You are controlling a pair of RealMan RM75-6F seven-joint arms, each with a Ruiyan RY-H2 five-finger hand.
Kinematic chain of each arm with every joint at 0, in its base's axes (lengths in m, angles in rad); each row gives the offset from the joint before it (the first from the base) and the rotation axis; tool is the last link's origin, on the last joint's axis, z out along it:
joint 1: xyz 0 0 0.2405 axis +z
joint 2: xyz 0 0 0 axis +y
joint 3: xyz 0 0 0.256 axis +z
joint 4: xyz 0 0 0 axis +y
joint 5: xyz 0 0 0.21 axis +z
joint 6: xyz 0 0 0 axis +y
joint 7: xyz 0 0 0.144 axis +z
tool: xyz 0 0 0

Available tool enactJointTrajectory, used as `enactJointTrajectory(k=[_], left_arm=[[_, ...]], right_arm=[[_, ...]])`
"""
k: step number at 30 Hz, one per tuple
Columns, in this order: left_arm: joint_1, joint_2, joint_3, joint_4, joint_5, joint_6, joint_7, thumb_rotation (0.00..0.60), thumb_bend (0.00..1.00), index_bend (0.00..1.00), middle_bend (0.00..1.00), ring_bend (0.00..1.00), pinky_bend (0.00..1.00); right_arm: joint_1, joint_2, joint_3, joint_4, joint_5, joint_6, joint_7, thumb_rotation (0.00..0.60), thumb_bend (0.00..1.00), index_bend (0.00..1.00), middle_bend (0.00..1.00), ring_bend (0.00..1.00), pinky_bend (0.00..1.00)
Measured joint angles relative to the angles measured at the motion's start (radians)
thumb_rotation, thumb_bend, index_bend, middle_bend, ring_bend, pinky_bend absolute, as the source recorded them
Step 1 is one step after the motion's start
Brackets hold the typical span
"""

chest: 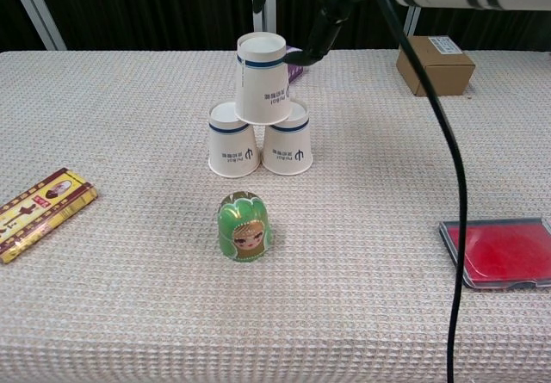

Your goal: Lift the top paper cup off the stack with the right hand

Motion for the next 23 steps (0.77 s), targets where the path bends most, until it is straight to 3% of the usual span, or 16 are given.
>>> enactJointTrajectory(k=[7, 13, 17, 23], left_arm=[[-0.009, 0.005, -0.009, 0.000, 0.020, 0.014, 0.000, 0.600, 0.18, 0.27, 0.19, 0.14, 0.17], [-0.022, 0.013, -0.012, -0.027, 0.047, 0.023, 0.044, 0.600, 0.18, 0.27, 0.19, 0.14, 0.17], [-0.025, 0.017, -0.005, -0.053, 0.072, 0.032, 0.070, 0.600, 0.18, 0.27, 0.19, 0.14, 0.17], [-0.014, 0.022, 0.009, -0.072, 0.087, 0.049, 0.088, 0.600, 0.18, 0.27, 0.19, 0.14, 0.17]], right_arm=[[-0.180, 0.124, -0.076, -0.119, -0.173, 0.219, 0.020, 0.600, 0.31, 0.00, 0.13, 0.00, 0.00], [-0.414, 0.182, -0.192, -0.116, -0.452, 0.420, 0.164, 0.600, 0.31, 0.04, 0.17, 0.00, 0.00], [-0.606, 0.187, -0.279, -0.043, -0.643, 0.579, 0.315, 0.600, 0.31, 0.04, 0.17, 0.00, 0.00], [-0.813, 0.144, -0.349, 0.161, -0.744, 0.724, 0.532, 0.600, 0.31, 0.04, 0.17, 0.00, 0.00]])
